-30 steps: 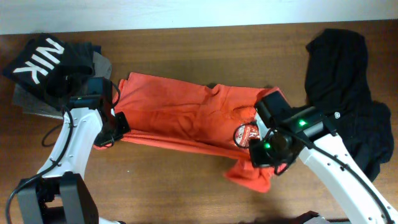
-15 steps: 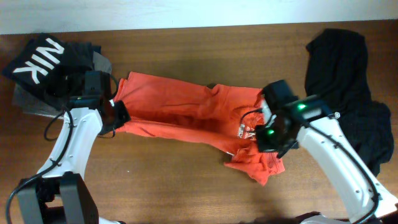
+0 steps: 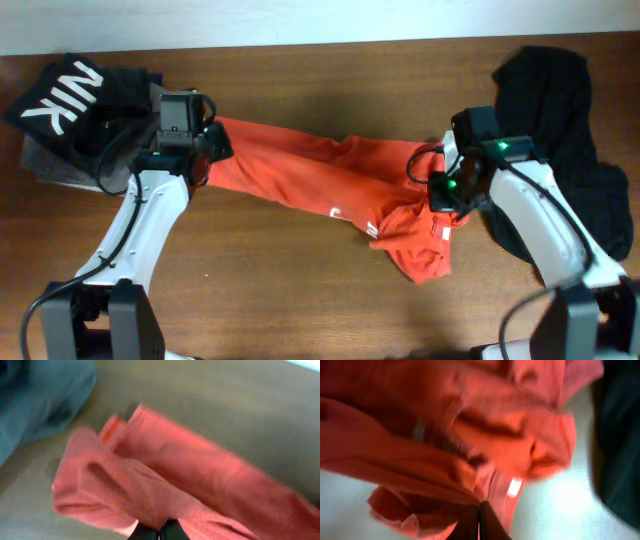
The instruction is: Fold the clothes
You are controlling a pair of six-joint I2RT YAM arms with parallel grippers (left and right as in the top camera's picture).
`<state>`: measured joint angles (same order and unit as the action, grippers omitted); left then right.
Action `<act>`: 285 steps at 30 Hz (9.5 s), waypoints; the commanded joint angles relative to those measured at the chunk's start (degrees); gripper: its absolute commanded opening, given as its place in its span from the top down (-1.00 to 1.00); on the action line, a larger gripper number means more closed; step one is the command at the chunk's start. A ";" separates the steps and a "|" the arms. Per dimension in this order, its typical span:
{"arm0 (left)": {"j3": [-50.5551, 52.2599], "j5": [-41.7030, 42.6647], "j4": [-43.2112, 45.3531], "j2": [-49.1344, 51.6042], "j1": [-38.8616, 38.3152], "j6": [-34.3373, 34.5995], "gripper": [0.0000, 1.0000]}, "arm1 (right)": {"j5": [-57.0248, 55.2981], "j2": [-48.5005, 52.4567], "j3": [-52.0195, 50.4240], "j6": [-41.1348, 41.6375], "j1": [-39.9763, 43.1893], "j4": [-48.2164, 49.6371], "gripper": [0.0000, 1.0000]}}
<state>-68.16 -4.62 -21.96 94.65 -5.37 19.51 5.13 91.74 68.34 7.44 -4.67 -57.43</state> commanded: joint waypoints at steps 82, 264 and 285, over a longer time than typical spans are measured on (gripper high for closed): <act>-1.57 -3.80 4.28 11.87 -1.77 -1.25 0.98 | -8.83 -0.31 4.11 -5.44 -8.35 5.31 0.92; -18.56 16.13 -19.56 21.70 -17.92 -34.60 0.68 | 25.09 14.49 -4.70 -2.47 3.98 12.96 0.92; -31.76 16.61 -26.23 17.00 -18.53 -28.09 -0.48 | 25.09 14.49 -4.07 -2.47 3.98 12.90 0.93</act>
<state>-97.62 14.26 -47.53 114.98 -23.99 -9.32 29.52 106.83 63.75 4.73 -0.58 -44.53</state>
